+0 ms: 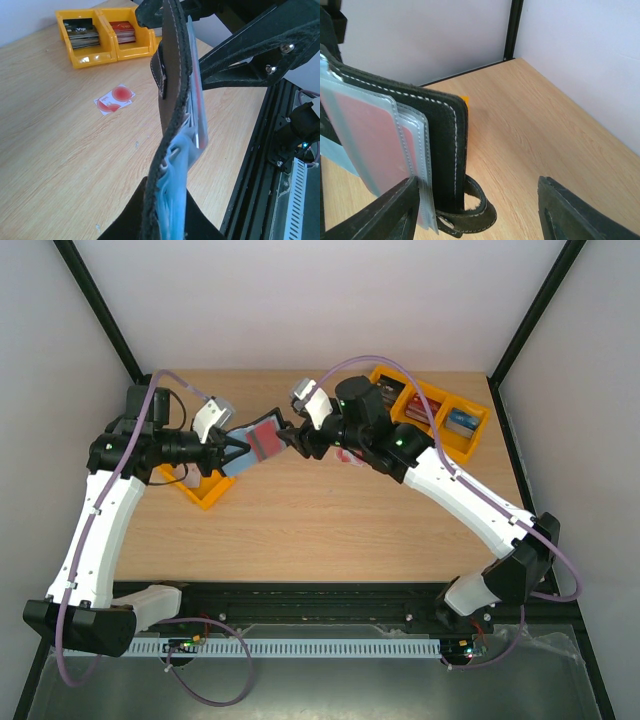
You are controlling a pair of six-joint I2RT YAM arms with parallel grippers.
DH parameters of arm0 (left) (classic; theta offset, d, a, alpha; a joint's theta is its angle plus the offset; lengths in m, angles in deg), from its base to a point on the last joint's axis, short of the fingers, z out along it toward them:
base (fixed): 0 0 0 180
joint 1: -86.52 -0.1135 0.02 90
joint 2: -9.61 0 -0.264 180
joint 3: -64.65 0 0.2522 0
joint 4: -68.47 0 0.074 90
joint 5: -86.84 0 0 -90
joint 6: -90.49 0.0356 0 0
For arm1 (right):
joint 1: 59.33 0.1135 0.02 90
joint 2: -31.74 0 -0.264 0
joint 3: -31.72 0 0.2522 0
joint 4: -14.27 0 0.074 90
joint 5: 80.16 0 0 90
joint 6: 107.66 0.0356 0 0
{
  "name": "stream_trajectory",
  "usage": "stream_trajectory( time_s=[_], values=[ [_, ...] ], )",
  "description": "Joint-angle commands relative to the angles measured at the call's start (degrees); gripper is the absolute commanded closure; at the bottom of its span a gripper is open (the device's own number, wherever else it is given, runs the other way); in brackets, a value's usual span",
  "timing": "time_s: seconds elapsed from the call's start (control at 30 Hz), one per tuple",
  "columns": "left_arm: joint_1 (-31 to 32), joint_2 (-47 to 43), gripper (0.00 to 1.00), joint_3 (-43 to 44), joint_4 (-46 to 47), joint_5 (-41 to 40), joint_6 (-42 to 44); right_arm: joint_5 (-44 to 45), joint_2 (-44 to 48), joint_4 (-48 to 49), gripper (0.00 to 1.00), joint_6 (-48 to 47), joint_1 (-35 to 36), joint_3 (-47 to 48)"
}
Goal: Take the credit cards out of the card holder
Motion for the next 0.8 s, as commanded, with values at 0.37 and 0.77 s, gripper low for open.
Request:
stream_trajectory(
  time_s=[0.37, 0.77],
  values=[
    [0.1, -1.4, 0.98, -0.5, -0.4, 1.9, 0.9, -8.4, 0.6, 7.3, 0.42, 7.1, -2.8, 0.3],
    [0.1, -1.1, 0.98, -0.4, -0.3, 2.2, 0.8, -11.6, 0.8, 8.8, 0.41, 8.8, -3.8, -2.9]
  ],
)
